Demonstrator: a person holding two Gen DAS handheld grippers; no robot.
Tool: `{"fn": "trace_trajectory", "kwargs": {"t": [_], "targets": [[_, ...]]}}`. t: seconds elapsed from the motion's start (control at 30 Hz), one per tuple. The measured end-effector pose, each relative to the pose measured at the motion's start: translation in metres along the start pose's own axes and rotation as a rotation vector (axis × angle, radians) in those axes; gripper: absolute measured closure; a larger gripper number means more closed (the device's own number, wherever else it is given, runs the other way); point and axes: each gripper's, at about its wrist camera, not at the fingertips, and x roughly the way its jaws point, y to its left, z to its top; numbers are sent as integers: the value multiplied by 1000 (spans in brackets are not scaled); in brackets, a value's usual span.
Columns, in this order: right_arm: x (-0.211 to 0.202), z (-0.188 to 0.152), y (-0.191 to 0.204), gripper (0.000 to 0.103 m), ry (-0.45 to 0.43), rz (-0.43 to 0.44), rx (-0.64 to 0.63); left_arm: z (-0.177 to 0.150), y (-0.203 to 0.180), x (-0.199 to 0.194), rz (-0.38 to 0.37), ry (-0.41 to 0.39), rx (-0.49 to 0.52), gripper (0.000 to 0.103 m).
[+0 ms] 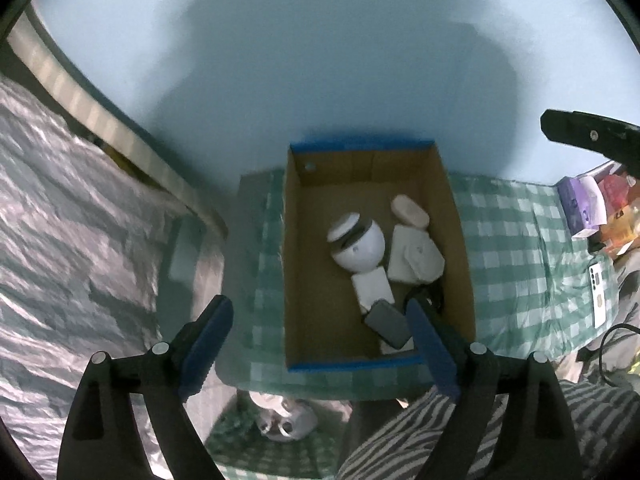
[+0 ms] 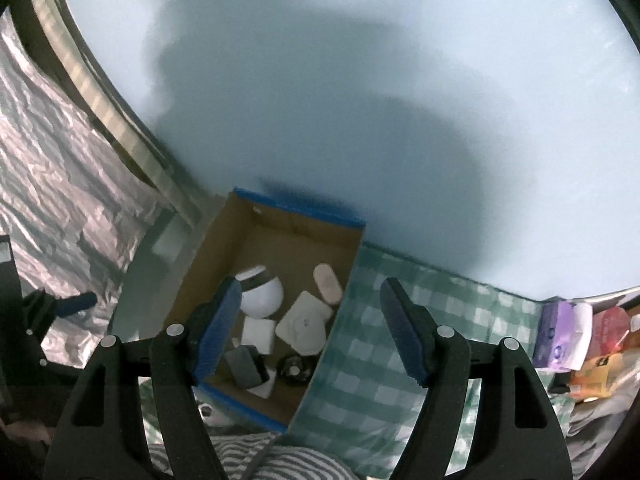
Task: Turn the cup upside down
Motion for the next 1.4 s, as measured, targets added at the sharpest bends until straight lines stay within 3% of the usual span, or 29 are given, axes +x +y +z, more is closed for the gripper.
{"fn": "trace_trajectory", "kwargs": {"t": [0.27,0.57,1.4], "targets": [[-33,-5,5,30,-65,-25,-23,-2,-8,-40,37,-140,-13,3],[-46,-8,0,30,-88,-14,-4,0,-16,-72,48,-278,-30,1],[-40,-12,-5,30,-63,6,29,0,-14,-67,53,-257,-53,1]]}}
